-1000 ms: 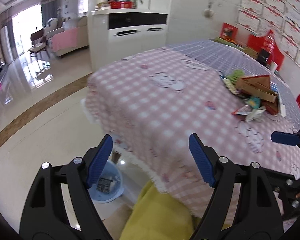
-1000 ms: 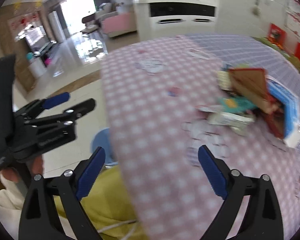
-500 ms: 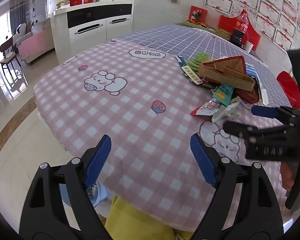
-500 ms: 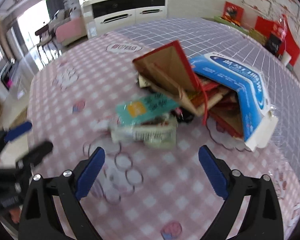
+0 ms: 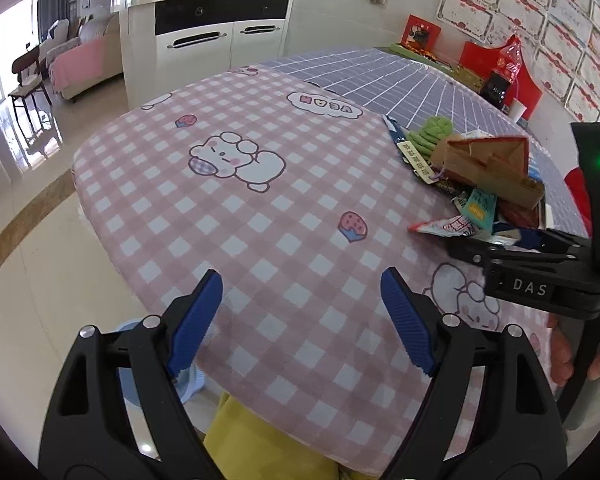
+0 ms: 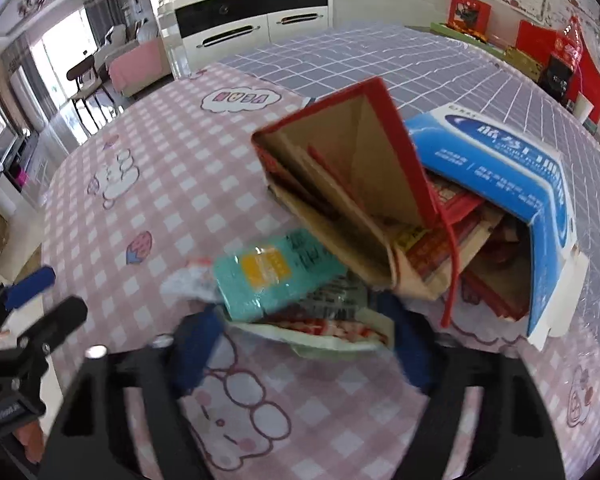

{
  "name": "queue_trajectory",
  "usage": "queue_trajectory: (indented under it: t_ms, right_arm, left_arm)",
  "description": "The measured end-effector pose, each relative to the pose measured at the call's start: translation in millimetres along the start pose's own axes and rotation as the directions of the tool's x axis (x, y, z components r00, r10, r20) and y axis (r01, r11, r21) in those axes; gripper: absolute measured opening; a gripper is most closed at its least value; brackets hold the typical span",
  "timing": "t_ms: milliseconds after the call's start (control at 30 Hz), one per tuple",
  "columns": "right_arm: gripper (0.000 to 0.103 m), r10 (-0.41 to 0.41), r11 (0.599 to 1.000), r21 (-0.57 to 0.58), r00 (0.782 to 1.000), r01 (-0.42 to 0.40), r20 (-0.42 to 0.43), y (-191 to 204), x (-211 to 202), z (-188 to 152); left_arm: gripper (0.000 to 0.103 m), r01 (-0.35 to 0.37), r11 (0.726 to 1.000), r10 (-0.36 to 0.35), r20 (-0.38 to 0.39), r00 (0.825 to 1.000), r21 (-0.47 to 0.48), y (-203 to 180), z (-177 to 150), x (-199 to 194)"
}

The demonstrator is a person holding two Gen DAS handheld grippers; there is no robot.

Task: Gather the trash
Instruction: 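Move both tools back to the trash pile on the table, then grasp a red-white snack wrapper with the right gripper while the left grasps a white wrapper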

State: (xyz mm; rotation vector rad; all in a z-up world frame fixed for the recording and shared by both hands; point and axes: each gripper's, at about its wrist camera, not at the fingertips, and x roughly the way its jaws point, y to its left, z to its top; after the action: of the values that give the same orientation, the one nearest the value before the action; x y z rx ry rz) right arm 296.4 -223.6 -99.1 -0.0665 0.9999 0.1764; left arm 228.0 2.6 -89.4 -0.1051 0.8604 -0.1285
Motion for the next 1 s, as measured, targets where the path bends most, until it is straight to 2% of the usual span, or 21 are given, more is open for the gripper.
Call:
queue_trajectory:
  t_ms: [67,200,400,567,633,700,733,800,833,900,967,1000]
  right_arm:
    - [0.069,0.0,1.0,-0.022,1.0,0.0,0.008,2,-1,1]
    - [0.067,-0.004,1.0,-0.02,0.999,0.005,0.034,1,-7,-7]
    - [0.064,-0.035,0.999,-0.039,0.997,0.038,0.075,-1,-28,-19]
    - [0.064,-0.04,0.999,0.003,0.994,0.04,0.107,-22,-52,-38]
    - [0.064,-0.036,0.999,0.037,0.991,0.031,0.13,-39,-60,-45]
    - [0.064,-0.054,0.996,0.072,0.985,0.043,0.162,-51,-64,-48]
    - [0.064,-0.078,0.992,0.114,0.981,0.058,0.177,-60,-63,-51]
    - [0.064,-0.082,0.987,0.147,0.987,0.062,0.138,-69,-57,-52]
    - [0.064,-0.056,0.986,0.161,0.991,0.035,0.124,-73,-53,-53]
    - [0.064,-0.048,0.984,0.173,0.995,0.032,0.089,-77,-47,-53]
    - [0.064,-0.041,0.984,0.174,0.995,0.025,0.09,-77,-46,-52]
    - [0.064,-0.038,0.985,0.169,0.995,0.022,0.092,-76,-46,-52]
  left_arm:
    - [0.08,-0.028,0.999,0.028,0.008,1.0,0.019,-4,-2,-2]
    - [0.08,-0.04,0.996,0.038,0.033,0.999,0.081,-16,-6,-7]
    - [0.084,-0.024,0.987,0.019,0.028,0.999,0.16,-40,-4,-4]
    - [0.085,0.033,0.968,-0.035,0.003,0.999,0.249,-70,6,9]
    - [0.086,0.051,0.951,-0.056,0.008,0.998,0.305,-85,10,15]
    - [0.086,0.102,0.916,-0.105,-0.012,0.994,0.389,-103,17,27]
    - [0.086,0.109,0.906,-0.106,-0.029,0.994,0.409,-108,19,33]
    - [0.086,0.125,0.886,-0.116,-0.048,0.992,0.445,-115,23,43]
    - [0.086,0.146,0.875,-0.134,-0.059,0.989,0.462,-118,26,49]
    - [0.086,0.181,0.864,-0.161,-0.083,0.983,0.469,-119,31,59]
    - [0.077,0.223,0.864,-0.18,-0.136,0.974,0.451,-118,37,67]
    - [0.062,0.246,0.858,-0.203,-0.143,0.969,0.451,-118,39,67]
